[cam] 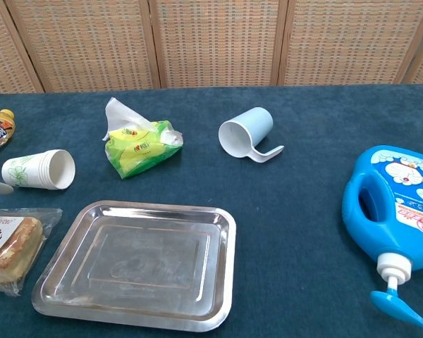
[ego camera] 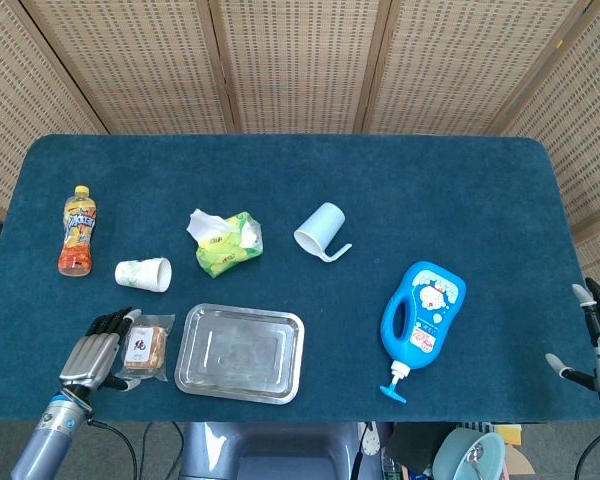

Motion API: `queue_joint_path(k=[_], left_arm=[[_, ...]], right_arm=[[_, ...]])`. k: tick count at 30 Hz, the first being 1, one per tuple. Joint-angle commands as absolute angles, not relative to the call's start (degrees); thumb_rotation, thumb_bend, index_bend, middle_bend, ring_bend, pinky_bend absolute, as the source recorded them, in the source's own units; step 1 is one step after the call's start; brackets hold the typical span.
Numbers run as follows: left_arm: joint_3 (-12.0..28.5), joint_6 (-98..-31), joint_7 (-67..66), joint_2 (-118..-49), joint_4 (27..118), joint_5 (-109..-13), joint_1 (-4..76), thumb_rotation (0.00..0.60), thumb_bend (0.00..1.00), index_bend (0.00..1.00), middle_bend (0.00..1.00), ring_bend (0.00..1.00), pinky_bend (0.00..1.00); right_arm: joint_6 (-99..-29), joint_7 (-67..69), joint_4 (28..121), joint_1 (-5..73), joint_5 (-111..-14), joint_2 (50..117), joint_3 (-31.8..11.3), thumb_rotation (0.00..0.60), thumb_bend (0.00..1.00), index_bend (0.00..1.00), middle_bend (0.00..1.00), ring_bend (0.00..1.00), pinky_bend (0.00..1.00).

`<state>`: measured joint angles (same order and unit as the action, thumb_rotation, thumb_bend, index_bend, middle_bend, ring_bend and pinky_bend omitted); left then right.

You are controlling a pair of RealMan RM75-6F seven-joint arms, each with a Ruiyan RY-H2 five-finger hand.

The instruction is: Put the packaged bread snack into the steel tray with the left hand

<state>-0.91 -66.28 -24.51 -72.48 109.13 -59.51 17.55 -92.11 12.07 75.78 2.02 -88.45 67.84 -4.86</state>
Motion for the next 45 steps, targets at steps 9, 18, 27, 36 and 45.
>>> queue_joint_path(k=[9, 18, 27, 36, 45], left_arm=[[-0.21, -63.45, -22.89, -75.11, 103.82, -58.05, 19.15, 0.599, 0.23, 0.0, 0.0, 0.0, 0.0], [-0.14, -61.4, -21.85, -76.23, 101.28, -57.42, 20.3, 0.596, 0.27, 0.0, 0.0, 0.0, 0.0], [0.1, -64.55, -23.64, -77.57, 101.18, -56.88, 19.89, 0.6, 0.43, 0.13, 0.09, 0.01, 0.1], [0.11, -64.62, -20.79, -79.29, 98.58, -58.58, 19.39, 0.6, 0.49, 0.38, 0.3, 0.19, 0.28], [0.1, -65.39, -19.24, -80.44, 96.46, -61.08, 19.02, 0.6, 0.5, 0.44, 0.34, 0.23, 0.33]], right_arm=[[-93.58, 13.32, 75.45, 1.14, -89.58, 67.72, -4.16, 0.6, 0.08, 0.0, 0.0, 0.0, 0.0], [-94.43, 13.06, 75.4, 0.71, -90.42, 67.75, -3.73, 0.6, 0.08, 0.0, 0.0, 0.0, 0.0], [-94.33, 13.64, 75.93, 0.89, -91.01, 67.08, -3.57, 0.6, 0.08, 0.0, 0.0, 0.0, 0.0], [-94.86, 14.15, 75.64, 0.55, -91.56, 67.08, -3.15, 0.6, 0.08, 0.0, 0.0, 0.0, 0.0], [-94.38, 13.28, 76.11, 0.54, -91.57, 67.06, -2.9, 0.6, 0.08, 0.0, 0.0, 0.0, 0.0]])
